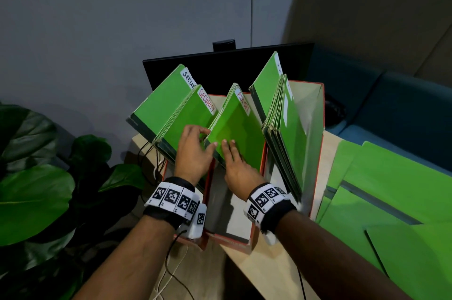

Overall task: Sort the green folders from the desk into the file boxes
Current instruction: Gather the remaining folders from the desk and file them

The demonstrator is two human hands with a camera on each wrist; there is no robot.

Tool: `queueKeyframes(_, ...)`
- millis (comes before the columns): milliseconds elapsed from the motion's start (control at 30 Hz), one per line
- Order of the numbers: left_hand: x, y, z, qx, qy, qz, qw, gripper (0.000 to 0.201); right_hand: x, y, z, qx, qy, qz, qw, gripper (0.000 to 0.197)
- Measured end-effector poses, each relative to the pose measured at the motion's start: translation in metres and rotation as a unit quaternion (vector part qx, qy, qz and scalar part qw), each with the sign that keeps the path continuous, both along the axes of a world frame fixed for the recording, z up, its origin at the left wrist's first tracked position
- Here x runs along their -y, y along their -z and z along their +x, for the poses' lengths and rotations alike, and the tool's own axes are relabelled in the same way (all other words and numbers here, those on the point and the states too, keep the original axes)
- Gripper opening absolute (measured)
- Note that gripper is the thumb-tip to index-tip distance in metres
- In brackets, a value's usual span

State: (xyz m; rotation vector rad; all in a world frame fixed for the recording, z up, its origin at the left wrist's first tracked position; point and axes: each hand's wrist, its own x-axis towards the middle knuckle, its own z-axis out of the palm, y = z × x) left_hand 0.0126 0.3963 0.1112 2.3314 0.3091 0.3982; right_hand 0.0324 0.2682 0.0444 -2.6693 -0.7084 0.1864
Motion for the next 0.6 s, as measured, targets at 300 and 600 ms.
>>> queueKeyframes(300,0.049,-0.03,0.003,0.155,0.064,0.039,0.985,0.021,0.047,-0.034,-0.007,0.011,-0.032,0.146,0.989,0.053)
queueKeyframes(600,0.156,-0.014,0.012,0.214,0.231,-0.029,0.949,0.017,0.163,-0.039,-0.019,0.124,0.098,0.25,0.955,0.022)
